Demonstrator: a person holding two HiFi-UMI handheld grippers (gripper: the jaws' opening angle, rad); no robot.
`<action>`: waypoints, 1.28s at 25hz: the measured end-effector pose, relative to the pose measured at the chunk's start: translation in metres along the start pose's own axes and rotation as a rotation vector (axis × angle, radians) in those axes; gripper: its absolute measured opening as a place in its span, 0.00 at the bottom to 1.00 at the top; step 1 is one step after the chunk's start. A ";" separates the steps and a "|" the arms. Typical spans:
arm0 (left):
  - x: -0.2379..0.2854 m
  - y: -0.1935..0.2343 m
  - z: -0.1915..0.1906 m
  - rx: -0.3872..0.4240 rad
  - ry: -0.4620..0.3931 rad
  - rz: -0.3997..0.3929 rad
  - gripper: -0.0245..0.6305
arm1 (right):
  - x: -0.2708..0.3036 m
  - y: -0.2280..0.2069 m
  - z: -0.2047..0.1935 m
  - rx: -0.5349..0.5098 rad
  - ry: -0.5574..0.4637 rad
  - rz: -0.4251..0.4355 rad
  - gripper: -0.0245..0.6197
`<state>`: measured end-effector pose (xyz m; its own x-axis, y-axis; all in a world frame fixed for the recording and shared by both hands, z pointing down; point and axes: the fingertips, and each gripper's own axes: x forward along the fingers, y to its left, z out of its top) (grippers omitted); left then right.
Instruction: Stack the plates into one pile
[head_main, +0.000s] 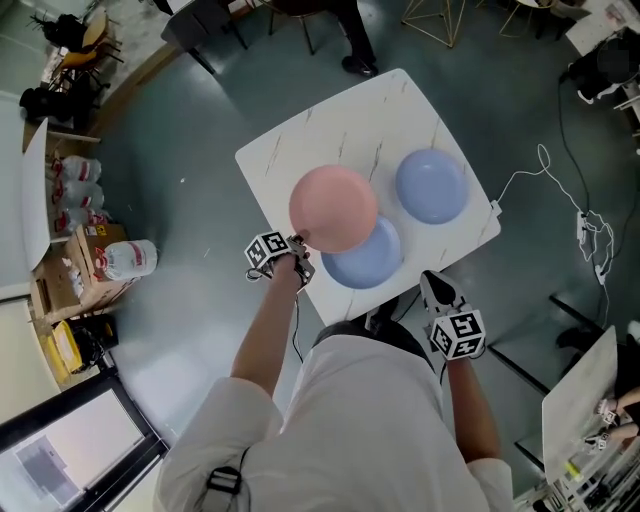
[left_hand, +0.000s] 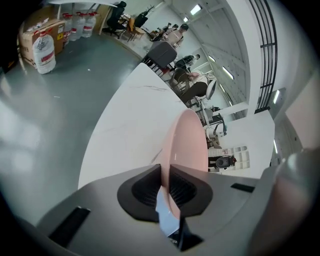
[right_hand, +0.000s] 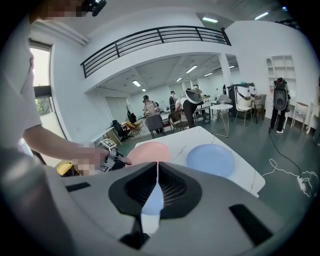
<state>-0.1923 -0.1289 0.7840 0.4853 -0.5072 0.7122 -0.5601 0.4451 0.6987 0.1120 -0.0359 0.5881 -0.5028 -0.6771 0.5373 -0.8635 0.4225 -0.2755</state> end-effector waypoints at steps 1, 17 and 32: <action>-0.003 0.001 -0.008 0.005 0.004 -0.001 0.08 | -0.004 0.000 -0.002 -0.002 0.000 -0.001 0.08; -0.007 0.016 -0.104 0.073 0.107 0.027 0.10 | -0.051 -0.007 -0.032 0.005 0.013 -0.040 0.08; 0.001 0.027 -0.117 0.177 0.149 0.077 0.11 | -0.049 0.000 -0.043 0.003 0.046 -0.057 0.08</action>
<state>-0.1280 -0.0309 0.8117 0.5227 -0.3563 0.7745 -0.7019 0.3357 0.6282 0.1378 0.0229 0.5959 -0.4507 -0.6713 0.5884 -0.8906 0.3827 -0.2456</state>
